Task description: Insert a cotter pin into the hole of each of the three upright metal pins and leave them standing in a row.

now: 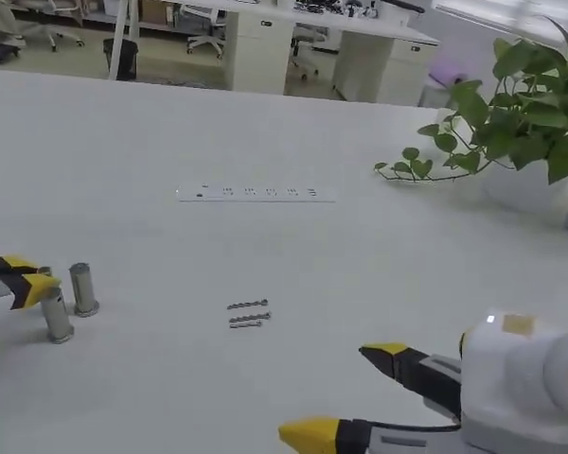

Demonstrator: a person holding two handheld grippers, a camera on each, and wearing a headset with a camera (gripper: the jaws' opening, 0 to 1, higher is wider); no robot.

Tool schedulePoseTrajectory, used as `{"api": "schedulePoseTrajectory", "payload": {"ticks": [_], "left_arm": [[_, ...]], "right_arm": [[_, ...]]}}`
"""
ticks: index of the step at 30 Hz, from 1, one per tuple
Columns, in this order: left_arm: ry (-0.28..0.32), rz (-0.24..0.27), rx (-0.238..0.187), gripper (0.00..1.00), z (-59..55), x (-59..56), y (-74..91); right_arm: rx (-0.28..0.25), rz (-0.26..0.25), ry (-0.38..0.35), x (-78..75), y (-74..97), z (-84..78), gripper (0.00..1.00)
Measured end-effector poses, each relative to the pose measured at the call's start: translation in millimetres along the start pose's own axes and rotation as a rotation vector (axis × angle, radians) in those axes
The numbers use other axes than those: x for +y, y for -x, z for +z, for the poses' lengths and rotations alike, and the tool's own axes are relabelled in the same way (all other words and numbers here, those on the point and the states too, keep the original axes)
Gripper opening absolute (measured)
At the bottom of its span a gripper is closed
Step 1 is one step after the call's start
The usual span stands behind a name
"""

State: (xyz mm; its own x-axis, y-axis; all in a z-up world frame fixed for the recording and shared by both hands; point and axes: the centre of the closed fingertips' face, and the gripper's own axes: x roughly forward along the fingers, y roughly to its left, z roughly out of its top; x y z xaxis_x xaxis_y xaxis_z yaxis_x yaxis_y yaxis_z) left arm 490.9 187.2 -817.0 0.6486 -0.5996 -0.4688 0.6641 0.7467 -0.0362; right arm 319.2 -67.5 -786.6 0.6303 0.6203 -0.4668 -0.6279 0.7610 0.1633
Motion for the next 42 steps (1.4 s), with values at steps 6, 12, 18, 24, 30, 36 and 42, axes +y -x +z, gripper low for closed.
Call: {"api": "schedulePoseTrajectory", "payload": {"ticks": [6,12,18,24,30,36,42], "left_arm": [[0.019,0.016,0.001,0.07,-0.9,4.6,1.0],[0.015,0.052,0.016,0.07,-1.5,9.4,1.1],[0.022,0.096,0.045,0.07,-4.4,14.9,7.8],[0.046,0.154,0.036,0.07,-6.7,20.1,22.1],[0.063,0.19,0.034,0.07,-11.3,15.5,39.4],[0.067,0.212,0.045,0.07,-17.0,3.7,59.1],[0.064,0.222,0.039,0.07,-17.7,-10.8,74.5]], "right_arm": [[0.017,0.004,0.021,-0.6,-2.3,-2.1,0.82],[0.024,0.006,0.049,0.8,-2.8,1.4,0.82],[0.022,0.006,0.056,1.7,-4.2,3.5,0.82],[0.022,0.018,0.068,5.1,-3.9,3.3,0.82],[0.024,0.031,0.078,10.7,-3.6,3.2,0.81],[0.026,0.027,0.072,13.2,-5.9,4.0,0.81],[0.013,0.036,0.088,19.2,-6.7,10.3,0.81]]}}
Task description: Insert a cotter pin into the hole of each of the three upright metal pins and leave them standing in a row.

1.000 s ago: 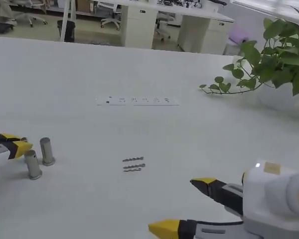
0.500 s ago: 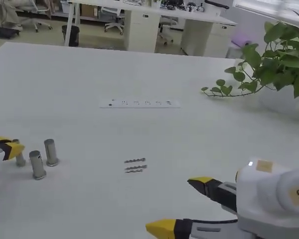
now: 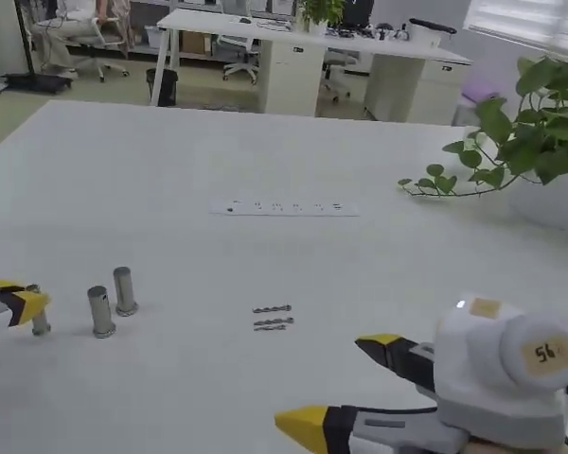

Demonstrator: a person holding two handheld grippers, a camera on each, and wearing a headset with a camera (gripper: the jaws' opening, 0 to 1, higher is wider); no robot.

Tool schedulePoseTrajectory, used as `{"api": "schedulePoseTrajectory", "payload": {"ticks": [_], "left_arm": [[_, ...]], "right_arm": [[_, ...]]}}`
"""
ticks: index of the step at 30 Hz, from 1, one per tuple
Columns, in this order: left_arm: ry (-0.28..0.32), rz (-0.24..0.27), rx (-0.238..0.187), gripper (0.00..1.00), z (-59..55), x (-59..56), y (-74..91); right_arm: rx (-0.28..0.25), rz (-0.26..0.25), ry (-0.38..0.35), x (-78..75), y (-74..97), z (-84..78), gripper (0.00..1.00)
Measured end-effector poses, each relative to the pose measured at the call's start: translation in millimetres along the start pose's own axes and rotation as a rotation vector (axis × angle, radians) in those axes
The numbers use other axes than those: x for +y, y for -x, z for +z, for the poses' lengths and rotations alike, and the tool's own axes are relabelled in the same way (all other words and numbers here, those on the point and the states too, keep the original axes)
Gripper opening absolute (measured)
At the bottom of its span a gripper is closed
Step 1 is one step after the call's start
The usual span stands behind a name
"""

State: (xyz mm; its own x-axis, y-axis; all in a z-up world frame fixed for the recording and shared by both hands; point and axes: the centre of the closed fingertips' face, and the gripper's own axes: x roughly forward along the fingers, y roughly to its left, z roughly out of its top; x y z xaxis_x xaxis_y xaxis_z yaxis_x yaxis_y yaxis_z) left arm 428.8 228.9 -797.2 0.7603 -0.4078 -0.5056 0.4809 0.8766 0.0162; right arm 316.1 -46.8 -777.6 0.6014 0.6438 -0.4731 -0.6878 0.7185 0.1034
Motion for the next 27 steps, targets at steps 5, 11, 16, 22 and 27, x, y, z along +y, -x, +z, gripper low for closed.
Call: {"api": "schedulePoseTrajectory", "payload": {"ticks": [5,11,16,22,27], "left_arm": [[-0.01,0.018,0.0,0.07,-0.4,-12.9,13.8],[-0.002,0.008,-0.009,0.07,-2.4,-34.2,24.7],[0.001,-0.005,-0.005,0.07,-5.1,-52.0,25.9],[0.036,0.004,-0.022,0.07,-4.6,-71.2,21.3],[0.051,-0.024,-0.024,0.07,-4.8,-91.6,15.6]], "right_arm": [[-0.001,0.008,-0.006,4.9,2.0,-1.6,0.79],[-0.001,0.017,-0.007,10.1,6.3,-3.7,0.78],[-0.007,0.02,-0.014,12.7,9.7,-3.6,0.77],[-0.018,0.02,-0.022,13.6,14.2,-2.1,0.74],[-0.037,0.015,-0.024,13.8,19.1,0.9,0.72]]}}
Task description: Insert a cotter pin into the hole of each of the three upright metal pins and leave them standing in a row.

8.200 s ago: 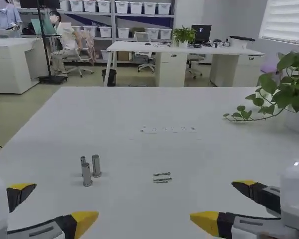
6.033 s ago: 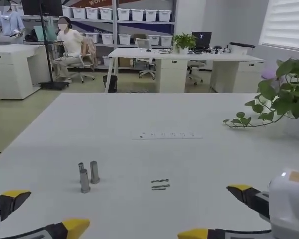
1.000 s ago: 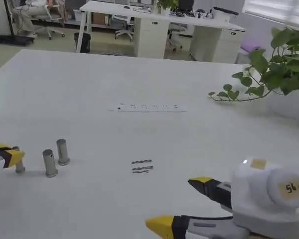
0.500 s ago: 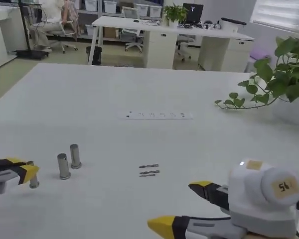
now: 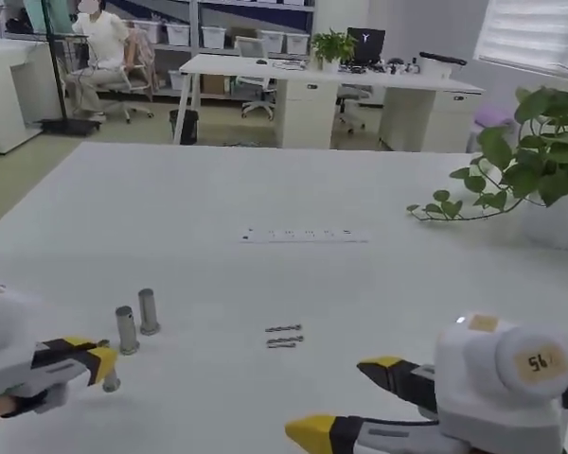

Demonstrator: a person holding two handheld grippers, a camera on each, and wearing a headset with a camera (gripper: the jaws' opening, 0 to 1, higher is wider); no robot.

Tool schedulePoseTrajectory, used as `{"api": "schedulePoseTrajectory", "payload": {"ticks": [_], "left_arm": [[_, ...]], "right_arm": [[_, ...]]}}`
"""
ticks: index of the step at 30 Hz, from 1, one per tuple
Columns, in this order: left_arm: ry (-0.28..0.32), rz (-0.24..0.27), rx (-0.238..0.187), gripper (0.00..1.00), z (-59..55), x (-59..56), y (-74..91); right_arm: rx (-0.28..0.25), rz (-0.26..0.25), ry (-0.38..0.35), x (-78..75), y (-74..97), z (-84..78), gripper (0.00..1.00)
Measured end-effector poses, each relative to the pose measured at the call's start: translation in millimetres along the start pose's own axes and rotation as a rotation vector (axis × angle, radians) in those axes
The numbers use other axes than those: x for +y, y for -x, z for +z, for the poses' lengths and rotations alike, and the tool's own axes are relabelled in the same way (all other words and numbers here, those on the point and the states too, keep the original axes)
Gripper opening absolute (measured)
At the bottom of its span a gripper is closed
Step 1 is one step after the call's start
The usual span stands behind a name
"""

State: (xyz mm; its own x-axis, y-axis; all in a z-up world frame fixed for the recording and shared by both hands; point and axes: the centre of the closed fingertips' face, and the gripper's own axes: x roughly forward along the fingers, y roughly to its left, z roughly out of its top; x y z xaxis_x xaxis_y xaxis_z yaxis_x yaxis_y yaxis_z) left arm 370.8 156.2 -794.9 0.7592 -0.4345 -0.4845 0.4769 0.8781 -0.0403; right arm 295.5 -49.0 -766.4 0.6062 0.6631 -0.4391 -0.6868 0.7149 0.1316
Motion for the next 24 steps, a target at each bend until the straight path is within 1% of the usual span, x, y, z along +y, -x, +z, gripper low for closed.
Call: {"api": "schedulePoseTrajectory", "payload": {"ticks": [1,3,7,9,12,16,21,24], "left_arm": [[-0.006,-0.007,0.0,0.07,0.1,-5.1,-1.1],[-0.005,-0.012,0.0,0.07,0.6,-11.4,-3.1],[-0.003,-0.023,-0.005,0.07,2.6,-21.7,-7.1],[-0.021,-0.033,0.003,0.07,2.5,-27.9,-9.2],[-0.041,-0.03,0.018,0.07,1.1,-33.9,-12.6],[-0.032,-0.045,0.012,0.07,2.7,-42.7,-18.3],[-0.05,-0.055,0.018,0.07,3.6,-53.5,-28.1],[-0.069,-0.058,0.018,0.07,3.3,-57.2,-34.5]], "right_arm": [[-0.001,-0.003,0.001,-0.3,1.3,0.1,0.71],[-0.005,-0.006,0.001,-0.7,3.4,0.6,0.71],[-0.011,-0.014,-0.005,-2.1,8.1,-0.3,0.71],[-0.012,-0.018,-0.009,-2.4,10.3,-1.3,0.71],[-0.015,-0.026,-0.014,-3.3,14.2,-2.7,0.71],[-0.01,-0.035,-0.022,-6.3,18.4,-5.8,0.71],[-0.013,-0.046,-0.035,-10.1,23.6,-7.9,0.71],[-0.012,-0.049,-0.04,-11.7,25.5,-9.0,0.71]]}}
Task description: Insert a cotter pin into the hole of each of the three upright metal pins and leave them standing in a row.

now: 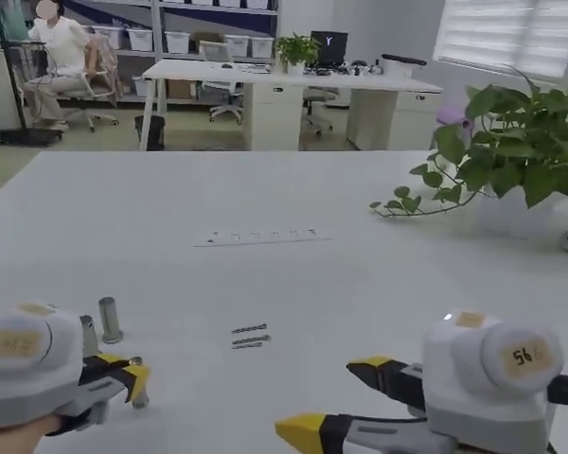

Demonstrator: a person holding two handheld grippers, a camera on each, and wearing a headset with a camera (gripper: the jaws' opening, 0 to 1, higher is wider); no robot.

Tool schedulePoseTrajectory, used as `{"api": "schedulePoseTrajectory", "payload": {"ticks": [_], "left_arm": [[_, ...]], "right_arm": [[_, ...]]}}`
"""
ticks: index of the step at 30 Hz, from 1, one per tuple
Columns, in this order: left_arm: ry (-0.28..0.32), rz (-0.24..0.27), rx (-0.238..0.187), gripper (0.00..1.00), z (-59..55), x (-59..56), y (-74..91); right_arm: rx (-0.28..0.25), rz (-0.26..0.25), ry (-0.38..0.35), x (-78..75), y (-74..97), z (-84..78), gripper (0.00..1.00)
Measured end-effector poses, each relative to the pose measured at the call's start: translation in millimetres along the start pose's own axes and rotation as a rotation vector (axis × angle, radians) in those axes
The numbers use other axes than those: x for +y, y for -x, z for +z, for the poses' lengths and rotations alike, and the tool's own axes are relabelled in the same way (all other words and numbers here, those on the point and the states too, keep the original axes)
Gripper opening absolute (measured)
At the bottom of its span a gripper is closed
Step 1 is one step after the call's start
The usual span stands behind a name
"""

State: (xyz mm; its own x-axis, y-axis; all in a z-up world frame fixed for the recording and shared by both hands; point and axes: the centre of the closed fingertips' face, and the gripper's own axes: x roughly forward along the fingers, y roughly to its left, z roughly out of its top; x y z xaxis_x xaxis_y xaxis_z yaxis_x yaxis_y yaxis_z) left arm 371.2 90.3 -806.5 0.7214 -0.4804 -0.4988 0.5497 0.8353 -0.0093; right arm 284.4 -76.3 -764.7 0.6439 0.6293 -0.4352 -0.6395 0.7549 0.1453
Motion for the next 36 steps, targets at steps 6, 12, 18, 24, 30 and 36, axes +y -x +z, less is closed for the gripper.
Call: {"api": "schedulePoseTrajectory", "payload": {"ticks": [6,12,18,24,30,36], "left_arm": [[0.035,0.027,0.005,0.07,-1.8,-5.2,-7.4],[0.066,0.065,0.016,0.07,-5.8,-7.4,-13.0],[0.081,0.089,0.006,0.07,-5.1,-7.9,-16.3],[0.069,0.112,0.004,0.07,-4.3,-5.9,-17.8],[0.064,0.121,-0.001,0.07,-5.1,-3.2,-19.1],[0.061,0.133,0.022,0.15,-10.7,-1.0,-18.4]], "right_arm": [[-0.004,-0.009,-0.011,-3.8,2.6,-1.1,0.71],[-0.002,-0.01,-0.02,-5.6,2.3,-3.3,0.71],[-0.003,-0.007,-0.023,-6.4,1.2,-3.3,0.71],[-0.003,0.002,-0.026,-5.8,-1.6,-3.4,0.71],[-0.002,0.013,-0.028,-4.1,-4.7,-3.7,0.71],[-0.005,0.019,-0.03,-2.6,-6.0,-2.9,0.71]]}}
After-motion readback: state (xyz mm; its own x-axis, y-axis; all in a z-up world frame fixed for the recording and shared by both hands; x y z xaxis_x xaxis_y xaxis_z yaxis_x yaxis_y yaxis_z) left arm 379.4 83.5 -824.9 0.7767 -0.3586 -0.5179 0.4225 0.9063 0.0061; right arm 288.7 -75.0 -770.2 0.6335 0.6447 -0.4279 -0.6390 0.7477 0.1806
